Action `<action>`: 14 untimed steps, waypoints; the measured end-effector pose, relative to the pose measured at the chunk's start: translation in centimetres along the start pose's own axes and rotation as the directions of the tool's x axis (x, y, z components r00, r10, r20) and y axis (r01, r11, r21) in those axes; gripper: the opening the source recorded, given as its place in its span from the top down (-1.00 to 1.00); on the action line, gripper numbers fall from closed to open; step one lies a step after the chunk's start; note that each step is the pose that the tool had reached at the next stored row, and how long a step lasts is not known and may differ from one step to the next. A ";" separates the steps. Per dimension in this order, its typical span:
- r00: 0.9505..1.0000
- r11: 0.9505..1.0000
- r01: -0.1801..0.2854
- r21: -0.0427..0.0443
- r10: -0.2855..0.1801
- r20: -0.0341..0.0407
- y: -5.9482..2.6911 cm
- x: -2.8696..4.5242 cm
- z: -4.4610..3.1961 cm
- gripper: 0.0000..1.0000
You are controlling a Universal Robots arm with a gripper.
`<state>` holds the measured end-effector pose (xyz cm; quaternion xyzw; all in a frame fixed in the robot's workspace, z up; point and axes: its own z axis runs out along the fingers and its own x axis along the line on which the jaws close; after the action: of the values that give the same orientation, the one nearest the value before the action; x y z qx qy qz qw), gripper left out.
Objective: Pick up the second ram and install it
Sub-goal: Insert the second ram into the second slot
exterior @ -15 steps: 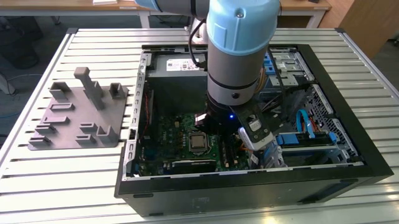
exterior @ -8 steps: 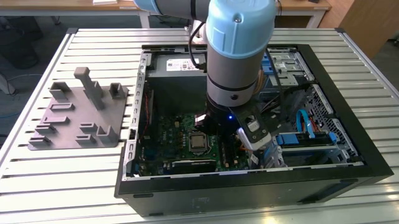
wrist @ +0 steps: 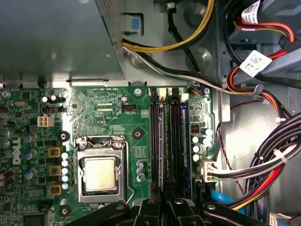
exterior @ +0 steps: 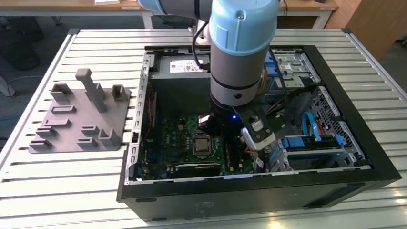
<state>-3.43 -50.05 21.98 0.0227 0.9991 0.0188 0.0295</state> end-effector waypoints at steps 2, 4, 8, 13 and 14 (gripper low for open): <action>1.000 1.000 0.000 0.000 0.000 0.000 0.39 0.02 0.03 0.72; 1.000 1.000 0.000 0.000 0.000 0.000 0.65 0.03 0.05 0.72; 1.000 1.000 0.000 0.007 0.000 0.000 0.73 -0.01 0.14 0.72; 1.000 1.000 0.001 0.017 -0.001 0.001 0.76 -0.38 0.33 0.72; 1.000 1.000 0.001 0.018 -0.001 0.001 0.79 -0.38 0.41 0.72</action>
<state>-3.00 -49.27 21.63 0.0224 0.9993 0.0100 0.0298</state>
